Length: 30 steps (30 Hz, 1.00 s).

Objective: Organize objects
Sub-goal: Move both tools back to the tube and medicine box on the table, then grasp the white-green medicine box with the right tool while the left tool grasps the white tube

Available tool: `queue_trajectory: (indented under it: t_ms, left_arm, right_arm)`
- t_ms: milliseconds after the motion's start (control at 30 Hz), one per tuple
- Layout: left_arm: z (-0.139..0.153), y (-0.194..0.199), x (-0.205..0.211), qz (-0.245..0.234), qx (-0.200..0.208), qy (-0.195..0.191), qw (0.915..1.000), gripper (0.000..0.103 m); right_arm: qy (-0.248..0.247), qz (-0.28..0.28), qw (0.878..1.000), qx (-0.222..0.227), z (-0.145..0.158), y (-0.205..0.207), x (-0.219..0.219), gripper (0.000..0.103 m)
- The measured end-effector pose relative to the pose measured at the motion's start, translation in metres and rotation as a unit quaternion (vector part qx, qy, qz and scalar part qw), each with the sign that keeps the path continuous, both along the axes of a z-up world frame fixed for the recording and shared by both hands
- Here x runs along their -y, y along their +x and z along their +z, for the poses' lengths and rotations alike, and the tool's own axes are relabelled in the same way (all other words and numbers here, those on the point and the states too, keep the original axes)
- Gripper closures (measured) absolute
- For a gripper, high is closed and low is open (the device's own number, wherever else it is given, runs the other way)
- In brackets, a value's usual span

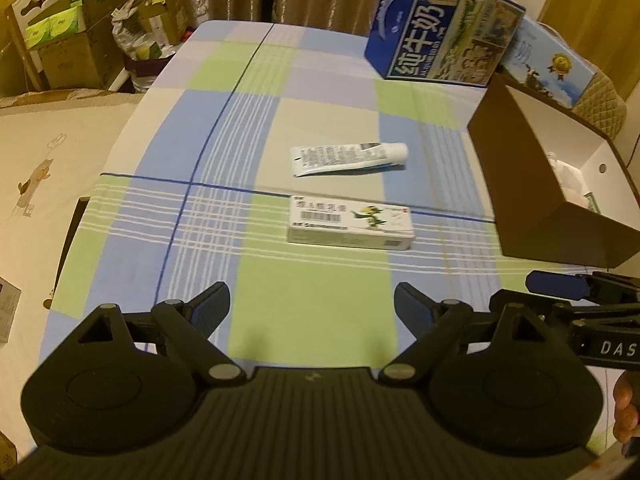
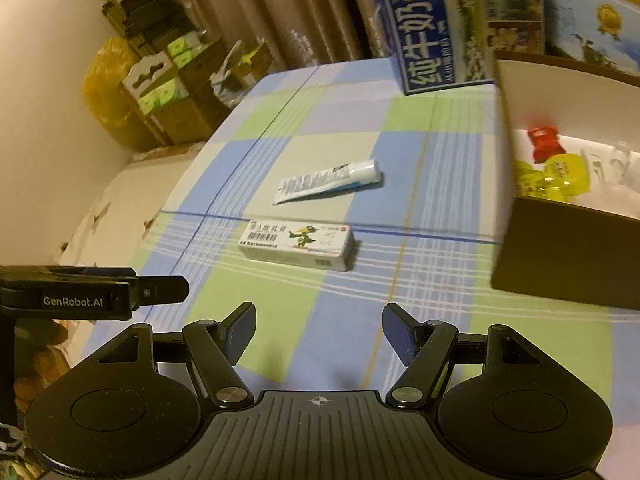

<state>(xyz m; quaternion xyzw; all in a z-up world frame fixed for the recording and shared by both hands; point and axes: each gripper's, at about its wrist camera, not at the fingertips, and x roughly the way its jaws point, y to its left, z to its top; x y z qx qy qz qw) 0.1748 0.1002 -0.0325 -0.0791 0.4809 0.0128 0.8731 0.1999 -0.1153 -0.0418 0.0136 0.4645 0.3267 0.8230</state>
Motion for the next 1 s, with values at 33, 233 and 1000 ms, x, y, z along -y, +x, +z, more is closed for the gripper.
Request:
queue_trajectory:
  t_ms: [33,233,1000]
  left_arm:
    - [-0.002,0.001,-0.003,0.001,-0.002,0.000,1.0000,0.016]
    - [-0.018,0.015,-0.016,0.008,-0.021,0.007,0.9997,0.016]
    - [-0.065,0.075,-0.061,0.032,-0.065,0.016,0.9973,0.016]
  right_arm:
    - [-0.002,0.003,1.000,0.001,-0.002,0.002,-0.004,0.036]
    - [-0.026,0.024,0.999,0.014,-0.015,0.014,-0.028,0.036]
    - [-0.051,0.159,0.985,0.050,-0.066,0.088,-0.120,0.036]
